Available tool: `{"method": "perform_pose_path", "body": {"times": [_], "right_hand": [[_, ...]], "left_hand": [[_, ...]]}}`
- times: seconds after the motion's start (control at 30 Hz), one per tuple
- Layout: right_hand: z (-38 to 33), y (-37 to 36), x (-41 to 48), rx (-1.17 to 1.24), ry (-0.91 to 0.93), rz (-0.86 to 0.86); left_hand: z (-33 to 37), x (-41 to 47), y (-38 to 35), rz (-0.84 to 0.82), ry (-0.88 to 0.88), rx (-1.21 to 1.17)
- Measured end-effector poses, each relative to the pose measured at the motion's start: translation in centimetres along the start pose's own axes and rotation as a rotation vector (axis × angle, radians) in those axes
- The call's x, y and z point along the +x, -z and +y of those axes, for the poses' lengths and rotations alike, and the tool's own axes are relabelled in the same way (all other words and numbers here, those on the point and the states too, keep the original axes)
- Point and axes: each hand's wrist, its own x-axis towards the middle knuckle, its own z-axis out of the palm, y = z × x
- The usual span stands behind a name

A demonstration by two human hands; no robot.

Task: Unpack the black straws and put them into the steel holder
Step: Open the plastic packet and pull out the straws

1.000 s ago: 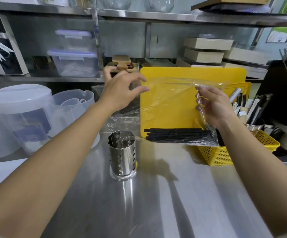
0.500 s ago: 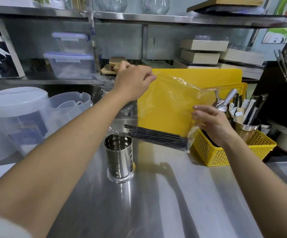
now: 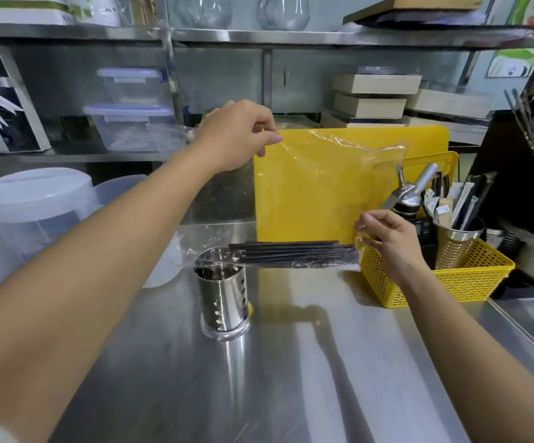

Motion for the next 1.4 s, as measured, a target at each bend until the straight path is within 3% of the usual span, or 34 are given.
{"method": "perform_pose_path", "body": {"times": [0.33, 1.4], "right_hand": [[-0.5, -1.0, 0.4, 0.076, 0.059, 0.000], [-5.9, -2.6, 4.8, -0.088, 0.238, -0.070]], "left_hand": [[-2.4, -1.5, 0.1, 0.111, -0.054, -0.041], [-7.5, -2.9, -1.6, 0.192, 0.089, -0.383]]}}
